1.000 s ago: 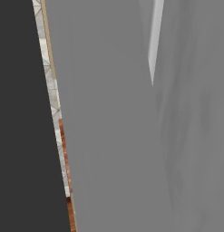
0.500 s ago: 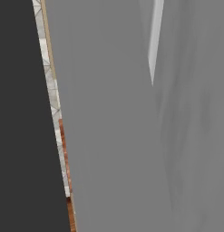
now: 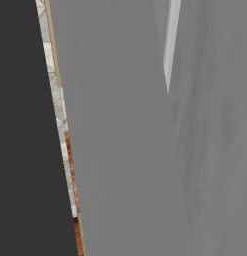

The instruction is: Retrieve the bottle and the shaker from the cabinet and place them next to the mixing bowl on the counter. Then add garlic from the fridge to the mixing bowl.

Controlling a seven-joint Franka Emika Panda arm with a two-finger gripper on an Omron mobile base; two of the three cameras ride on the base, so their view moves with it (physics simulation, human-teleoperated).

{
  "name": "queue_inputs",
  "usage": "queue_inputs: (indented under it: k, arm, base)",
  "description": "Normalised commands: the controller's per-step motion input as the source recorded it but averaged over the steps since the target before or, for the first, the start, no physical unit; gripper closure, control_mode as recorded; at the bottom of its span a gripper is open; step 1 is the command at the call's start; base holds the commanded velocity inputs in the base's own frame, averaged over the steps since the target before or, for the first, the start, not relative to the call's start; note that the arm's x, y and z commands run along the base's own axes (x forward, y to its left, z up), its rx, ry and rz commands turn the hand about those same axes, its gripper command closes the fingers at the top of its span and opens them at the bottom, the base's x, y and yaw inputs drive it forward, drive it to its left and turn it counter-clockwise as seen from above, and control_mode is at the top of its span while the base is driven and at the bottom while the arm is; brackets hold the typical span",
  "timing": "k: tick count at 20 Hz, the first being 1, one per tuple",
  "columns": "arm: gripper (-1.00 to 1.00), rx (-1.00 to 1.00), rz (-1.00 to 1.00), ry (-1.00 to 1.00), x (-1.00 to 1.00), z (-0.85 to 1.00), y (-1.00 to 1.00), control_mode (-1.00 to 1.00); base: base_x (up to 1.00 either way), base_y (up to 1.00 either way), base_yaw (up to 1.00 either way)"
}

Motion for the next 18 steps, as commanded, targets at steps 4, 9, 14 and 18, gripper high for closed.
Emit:
queue_inputs:
  k: [4,9,14,18]
  arm:
    - [1.00,0.00,0.00,0.04,0.25,-0.25,0.07,-1.00]
    - [1.00,0.00,0.00,0.08,0.28,-0.17,0.18,-1.00]
    - [1.00,0.00,0.00,0.10,0.30,-0.20,0.20,-1.00]
    - [1.00,0.00,0.00,0.10,0.24,-0.29,0.09,-1.00]
  base:
    - [0.00,0.00,0.00]
    - [0.00,0.00,0.00]
    - [0.00,0.00,0.00]
    - [0.00,0.00,0.00]
